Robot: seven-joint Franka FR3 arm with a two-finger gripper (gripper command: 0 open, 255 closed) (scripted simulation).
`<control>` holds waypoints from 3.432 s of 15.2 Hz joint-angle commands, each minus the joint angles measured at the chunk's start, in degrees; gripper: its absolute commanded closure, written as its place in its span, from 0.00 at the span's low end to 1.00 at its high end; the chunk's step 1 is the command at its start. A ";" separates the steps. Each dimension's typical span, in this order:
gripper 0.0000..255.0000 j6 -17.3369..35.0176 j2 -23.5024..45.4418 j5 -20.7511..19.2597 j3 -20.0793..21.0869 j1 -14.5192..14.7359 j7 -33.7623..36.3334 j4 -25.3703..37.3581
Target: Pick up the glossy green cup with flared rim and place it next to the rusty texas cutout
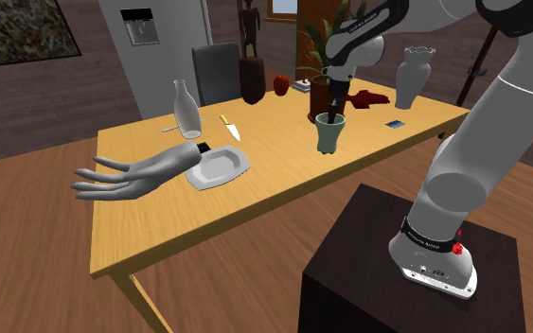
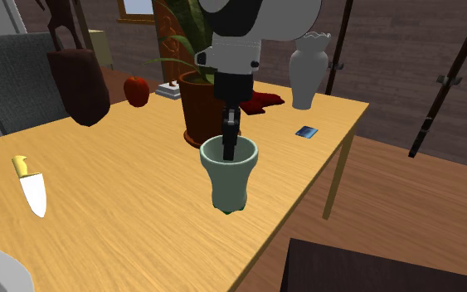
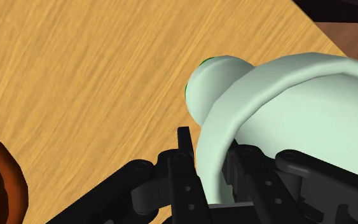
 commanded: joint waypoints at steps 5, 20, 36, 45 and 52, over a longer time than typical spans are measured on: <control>1.00 0.01 0.00 -0.01 0.00 0.00 0.00 -0.02; 1.00 -10.78 -3.76 -1.85 1.30 -0.19 2.75 7.58; 1.00 -22.98 -4.63 -2.06 2.20 0.14 4.46 19.10; 1.00 -29.91 -3.55 -1.55 2.27 0.46 4.91 27.05; 1.00 -29.07 2.53 0.06 -3.18 -1.60 -3.19 30.83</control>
